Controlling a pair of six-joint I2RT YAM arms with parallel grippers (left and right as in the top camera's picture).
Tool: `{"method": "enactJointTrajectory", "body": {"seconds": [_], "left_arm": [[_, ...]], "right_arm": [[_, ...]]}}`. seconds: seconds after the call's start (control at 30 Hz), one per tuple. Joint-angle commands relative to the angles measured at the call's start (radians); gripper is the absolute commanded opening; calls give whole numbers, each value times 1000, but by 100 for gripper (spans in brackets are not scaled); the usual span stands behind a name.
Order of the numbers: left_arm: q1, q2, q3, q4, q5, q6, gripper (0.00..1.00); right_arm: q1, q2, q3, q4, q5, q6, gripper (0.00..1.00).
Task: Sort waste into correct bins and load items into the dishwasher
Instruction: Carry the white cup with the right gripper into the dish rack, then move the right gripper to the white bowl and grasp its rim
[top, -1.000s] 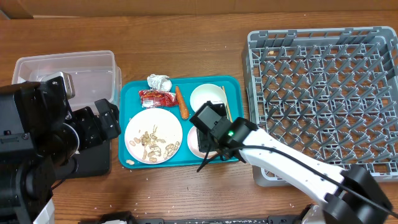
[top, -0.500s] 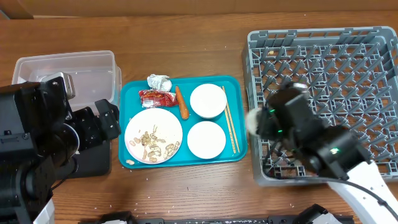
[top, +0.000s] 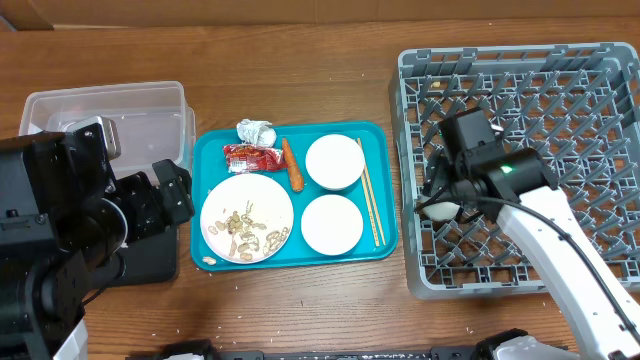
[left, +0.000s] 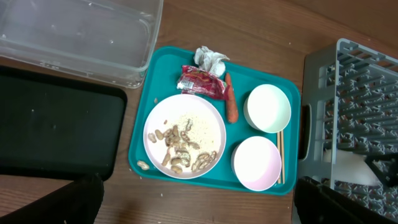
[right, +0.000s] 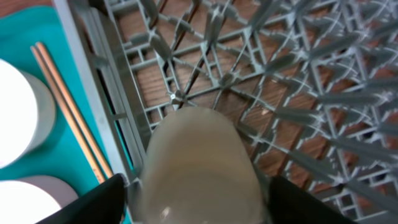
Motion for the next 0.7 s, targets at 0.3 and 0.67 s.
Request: {"method": "enactJointTrajectory", "body": {"seconds": [0.3, 0.67], "left_arm": [[-7, 1, 16, 21, 130, 7, 100], [-7, 5, 16, 21, 121, 8, 100]], "right_arm": [[117, -134, 169, 64, -223, -64, 89], [267, 166, 125, 246, -134, 29, 72]]}}
